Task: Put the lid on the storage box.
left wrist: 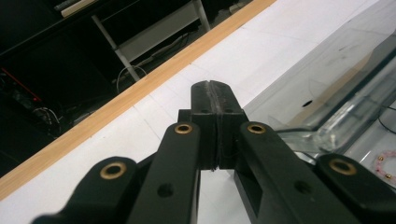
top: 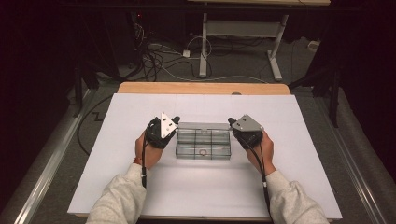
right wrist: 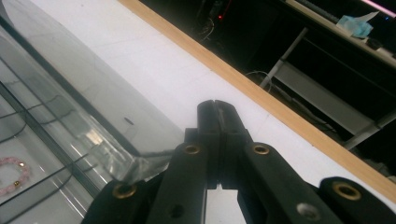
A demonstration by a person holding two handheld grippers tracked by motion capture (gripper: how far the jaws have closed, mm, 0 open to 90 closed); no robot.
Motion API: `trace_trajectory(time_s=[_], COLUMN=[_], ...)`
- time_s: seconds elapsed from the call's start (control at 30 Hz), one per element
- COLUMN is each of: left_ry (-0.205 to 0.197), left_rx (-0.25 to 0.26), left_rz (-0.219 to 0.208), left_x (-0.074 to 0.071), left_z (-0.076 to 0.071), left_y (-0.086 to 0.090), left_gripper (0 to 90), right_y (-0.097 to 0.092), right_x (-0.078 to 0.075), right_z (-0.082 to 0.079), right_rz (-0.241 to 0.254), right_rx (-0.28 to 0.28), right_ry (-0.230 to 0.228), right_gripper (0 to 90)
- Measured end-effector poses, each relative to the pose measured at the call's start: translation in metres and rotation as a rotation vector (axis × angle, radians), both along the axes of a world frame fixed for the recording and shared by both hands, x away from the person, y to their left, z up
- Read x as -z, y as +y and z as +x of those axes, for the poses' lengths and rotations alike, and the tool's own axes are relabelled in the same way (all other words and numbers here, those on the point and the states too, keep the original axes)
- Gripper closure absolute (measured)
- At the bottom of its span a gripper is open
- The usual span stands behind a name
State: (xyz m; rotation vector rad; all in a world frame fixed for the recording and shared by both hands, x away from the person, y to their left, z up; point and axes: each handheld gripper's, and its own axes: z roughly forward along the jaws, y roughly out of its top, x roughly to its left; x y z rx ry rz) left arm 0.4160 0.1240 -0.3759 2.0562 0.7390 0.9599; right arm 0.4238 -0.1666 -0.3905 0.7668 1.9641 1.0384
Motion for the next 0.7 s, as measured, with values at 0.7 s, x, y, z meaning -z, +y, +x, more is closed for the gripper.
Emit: trace_trajectory(time_s=[0.7], left_ry=[-0.040], left_rx=[-0.008], left_rz=[0.026], left_x=[0.010], left_z=[-0.012], left_y=[-0.001], left_gripper=[87.1], right_y=[0.002], right_x=[0.008], right_z=[-0.014], right_rz=[-0.030], right_rx=[0.024], right_ry=[-0.063], right_gripper=[90.0])
